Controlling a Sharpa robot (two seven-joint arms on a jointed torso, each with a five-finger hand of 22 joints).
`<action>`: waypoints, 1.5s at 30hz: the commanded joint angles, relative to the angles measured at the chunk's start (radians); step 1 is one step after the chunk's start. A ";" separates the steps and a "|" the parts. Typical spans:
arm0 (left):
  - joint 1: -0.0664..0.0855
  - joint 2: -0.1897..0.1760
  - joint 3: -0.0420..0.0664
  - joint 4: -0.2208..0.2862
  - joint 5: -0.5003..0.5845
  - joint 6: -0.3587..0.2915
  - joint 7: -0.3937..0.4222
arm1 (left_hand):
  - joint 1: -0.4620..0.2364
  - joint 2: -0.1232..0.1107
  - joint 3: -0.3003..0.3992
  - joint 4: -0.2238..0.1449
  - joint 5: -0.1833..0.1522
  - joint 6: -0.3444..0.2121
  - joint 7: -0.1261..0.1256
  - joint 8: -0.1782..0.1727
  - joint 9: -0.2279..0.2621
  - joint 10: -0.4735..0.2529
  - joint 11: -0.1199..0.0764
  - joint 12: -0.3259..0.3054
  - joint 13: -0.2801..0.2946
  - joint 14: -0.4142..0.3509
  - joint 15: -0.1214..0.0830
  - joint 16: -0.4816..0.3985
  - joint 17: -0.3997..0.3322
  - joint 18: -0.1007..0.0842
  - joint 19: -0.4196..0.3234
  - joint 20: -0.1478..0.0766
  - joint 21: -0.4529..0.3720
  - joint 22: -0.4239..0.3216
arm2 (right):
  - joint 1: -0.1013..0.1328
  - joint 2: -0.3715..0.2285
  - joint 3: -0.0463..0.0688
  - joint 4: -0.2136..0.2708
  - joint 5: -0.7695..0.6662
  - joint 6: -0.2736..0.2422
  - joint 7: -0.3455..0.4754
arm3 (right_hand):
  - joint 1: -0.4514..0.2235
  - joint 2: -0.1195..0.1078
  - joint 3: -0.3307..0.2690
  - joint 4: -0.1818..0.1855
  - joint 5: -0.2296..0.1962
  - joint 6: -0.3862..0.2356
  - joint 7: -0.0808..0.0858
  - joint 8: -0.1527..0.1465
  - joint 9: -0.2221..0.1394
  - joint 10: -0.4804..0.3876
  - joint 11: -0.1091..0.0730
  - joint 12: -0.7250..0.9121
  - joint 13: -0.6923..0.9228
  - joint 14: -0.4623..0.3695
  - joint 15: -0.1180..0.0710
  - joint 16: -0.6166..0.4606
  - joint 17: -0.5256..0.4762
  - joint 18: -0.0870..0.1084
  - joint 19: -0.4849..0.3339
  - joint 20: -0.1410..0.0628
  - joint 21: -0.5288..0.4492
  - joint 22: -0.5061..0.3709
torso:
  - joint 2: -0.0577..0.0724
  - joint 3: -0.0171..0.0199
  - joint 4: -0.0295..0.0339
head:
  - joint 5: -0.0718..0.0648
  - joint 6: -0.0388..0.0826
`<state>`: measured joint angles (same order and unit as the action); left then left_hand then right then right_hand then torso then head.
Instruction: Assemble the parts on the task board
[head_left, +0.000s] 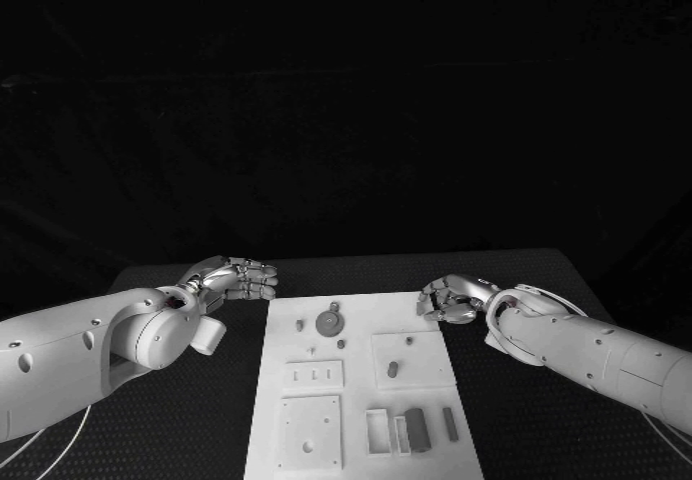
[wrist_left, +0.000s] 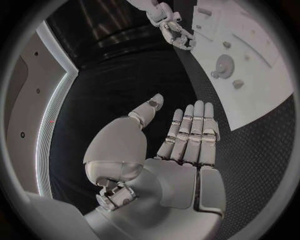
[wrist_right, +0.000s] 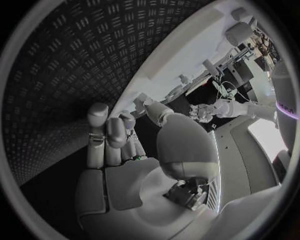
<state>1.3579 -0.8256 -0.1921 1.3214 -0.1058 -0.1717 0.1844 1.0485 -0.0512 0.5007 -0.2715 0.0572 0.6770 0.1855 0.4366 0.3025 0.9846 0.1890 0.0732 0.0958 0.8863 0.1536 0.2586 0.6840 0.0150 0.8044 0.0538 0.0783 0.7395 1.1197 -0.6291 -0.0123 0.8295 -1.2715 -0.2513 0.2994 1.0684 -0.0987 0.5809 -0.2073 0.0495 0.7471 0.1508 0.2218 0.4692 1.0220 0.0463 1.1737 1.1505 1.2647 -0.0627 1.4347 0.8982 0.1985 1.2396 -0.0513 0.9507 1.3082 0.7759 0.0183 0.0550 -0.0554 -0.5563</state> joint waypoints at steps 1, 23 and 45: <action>0.001 -0.001 0.001 0.006 0.000 0.015 0.008 | -0.005 0.006 -0.002 -0.005 -0.005 0.002 0.024 -0.006 0.002 -0.003 0.006 -0.003 0.000 0.005 0.001 -0.004 0.001 0.001 0.009 0.001 -0.007 0.001 | -0.004 0.006 -0.001 -0.001 0.005 0.013 0.009 | -0.005 0.013 -0.001 -0.010 0.004 0.014 -0.002 0.009 0.003 0.000 -0.010 0.007 -0.002 -0.002 -0.009 0.003 0.001 0.063 -0.004 0.000 0.007 0.020 | 0.000 -0.0003 -0.0005 | 0.003 -0.005; 0.001 -0.009 0.003 0.013 -0.003 0.010 0.006 | -0.003 0.005 -0.001 -0.005 -0.005 0.001 0.022 -0.007 0.002 -0.006 0.008 -0.005 -0.002 0.004 0.001 -0.006 0.002 0.001 0.008 0.001 -0.007 0.001 | -0.016 0.009 -0.001 0.000 0.011 0.005 0.011 | -0.005 0.012 -0.005 -0.029 0.004 0.034 -0.004 0.025 0.007 -0.001 -0.012 0.006 -0.005 -0.002 -0.012 0.002 0.002 0.063 -0.007 0.001 0.008 0.019 | -0.003 0.0003 -0.0025 | 0.006 -0.016; 0.001 0.001 0.003 0.006 -0.006 0.011 0.007 | -0.003 0.006 -0.001 -0.005 -0.005 0.002 0.020 -0.007 0.003 -0.007 0.008 -0.005 -0.002 0.004 0.001 -0.007 0.002 0.001 0.008 0.001 -0.008 0.001 | -0.016 0.016 -0.001 0.003 0.014 -0.004 0.002 | -0.010 0.006 -0.008 -0.040 0.004 0.076 -0.002 0.049 0.018 0.003 -0.010 0.010 -0.007 0.000 -0.010 0.002 0.003 0.063 -0.004 0.001 0.011 0.019 | -0.001 0.0000 -0.0025 | 0.006 -0.019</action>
<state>1.3585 -0.8278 -0.1899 1.3272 -0.1081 -0.1717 0.1827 1.0485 -0.0512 0.5007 -0.2715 0.0572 0.6770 0.1855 0.4326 0.3040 0.9808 0.1928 0.0732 0.0949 0.8862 0.1535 0.2586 0.6854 0.0150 0.8044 0.0538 0.0745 0.7394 1.1083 -0.6140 -0.0111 0.8316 -1.2523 -0.2660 0.3106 1.0638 -0.0947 0.5757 -0.2429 0.0495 0.8123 0.1356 0.2681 0.4872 1.0223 0.0391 1.1811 1.1449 1.2611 -0.0664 1.4347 0.9002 0.1990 1.2415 -0.0490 0.9585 1.3082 0.7742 0.0191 0.0523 -0.0486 -0.5752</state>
